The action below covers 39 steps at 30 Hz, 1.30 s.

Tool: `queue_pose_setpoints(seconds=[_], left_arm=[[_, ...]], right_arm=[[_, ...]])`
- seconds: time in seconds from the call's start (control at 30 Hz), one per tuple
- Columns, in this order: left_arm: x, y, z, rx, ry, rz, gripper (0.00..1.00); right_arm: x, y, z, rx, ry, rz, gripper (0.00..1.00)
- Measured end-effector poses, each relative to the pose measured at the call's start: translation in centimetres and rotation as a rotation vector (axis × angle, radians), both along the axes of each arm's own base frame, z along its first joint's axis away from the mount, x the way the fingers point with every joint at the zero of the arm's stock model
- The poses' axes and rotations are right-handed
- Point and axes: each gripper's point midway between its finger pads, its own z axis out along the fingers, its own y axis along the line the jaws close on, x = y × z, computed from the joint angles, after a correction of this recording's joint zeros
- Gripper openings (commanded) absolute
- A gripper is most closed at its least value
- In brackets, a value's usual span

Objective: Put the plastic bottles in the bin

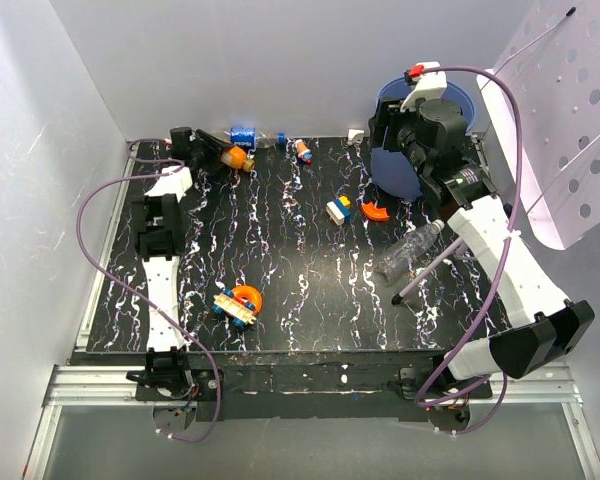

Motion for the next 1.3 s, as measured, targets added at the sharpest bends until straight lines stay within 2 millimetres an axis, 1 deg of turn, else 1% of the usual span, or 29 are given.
queue_pose_setpoints(seconds=[0.07, 0.13, 0.2, 0.23, 0.3, 0.4, 0.5, 0.57, 0.67, 0.7, 0.8, 0.87, 0.93, 1.0, 1.07, 1.2, 1.3], left_arm=[[-0.9, -0.1, -0.1, -0.002, 0.003, -0.005, 0.36], [-2.4, -0.2, 0.0, 0.006, 0.019, -0.013, 0.32], [-4.5, -0.3, 0.3, 0.020, 0.044, -0.029, 0.28], [-5.9, -0.4, 0.6, 0.027, 0.057, -0.042, 0.27], [-7.9, -0.8, 1.8, 0.030, 0.064, -0.069, 0.25], [-11.2, -1.9, 5.5, 0.023, 0.035, -0.143, 0.25], [-14.9, -3.6, 10.5, 0.020, -0.037, -0.233, 0.22], [-17.7, -5.5, 14.2, 0.017, -0.099, -0.306, 0.22], [-22.2, -8.9, 19.4, -0.003, -0.198, -0.424, 0.20], [-23.8, -10.0, 21.0, -0.010, -0.231, -0.461, 0.20], [-28.0, -12.6, 24.6, -0.026, -0.313, -0.559, 0.19], [-30.4, -13.7, 26.4, -0.038, -0.352, -0.603, 0.19], [-32.0, -14.2, 27.6, -0.049, -0.380, -0.631, 0.19], [-32.9, -14.6, 28.3, -0.060, -0.392, -0.652, 0.19], [-33.4, -15.1, 28.3, -0.070, -0.386, -0.666, 0.19], [-34.0, -15.9, 27.4, -0.087, -0.350, -0.684, 0.19], [-34.2, -16.2, 27.2, -0.095, -0.338, -0.691, 0.19]], right_arm=[[0.0, 0.1, 0.0, 0.004, 0.001, 0.001, 0.68], [-0.2, 0.4, -0.1, 0.008, 0.009, 0.011, 0.68], [-0.5, 0.6, -0.4, 0.004, 0.031, 0.025, 0.68], [-0.7, 0.8, -0.5, 0.001, 0.045, 0.033, 0.68], [-1.2, 1.3, -0.4, 0.001, 0.066, 0.059, 0.68], [-2.6, 2.9, 0.3, 0.010, 0.092, 0.128, 0.70], [-4.3, 4.9, 0.6, 0.014, 0.112, 0.212, 0.72], [-6.0, 6.9, 0.2, 0.009, 0.138, 0.287, 0.72], [-8.6, 9.6, -0.9, 0.005, 0.194, 0.390, 0.73], [-9.8, 10.7, -1.3, 0.010, 0.223, 0.437, 0.73], [-12.3, 13.0, -2.1, 0.051, 0.291, 0.547, 0.73], [-13.4, 14.0, -3.0, 0.091, 0.343, 0.595, 0.73], [-14.1, 14.7, -4.6, 0.119, 0.405, 0.621, 0.73], [-14.9, 15.2, -6.2, 0.136, 0.466, 0.637, 0.73], [-15.4, 15.6, -7.2, 0.159, 0.513, 0.651, 0.73], [-16.2, 16.8, -7.7, 0.214, 0.546, 0.694, 0.73], [-16.5, 17.7, -7.6, 0.246, 0.559, 0.724, 0.73]])
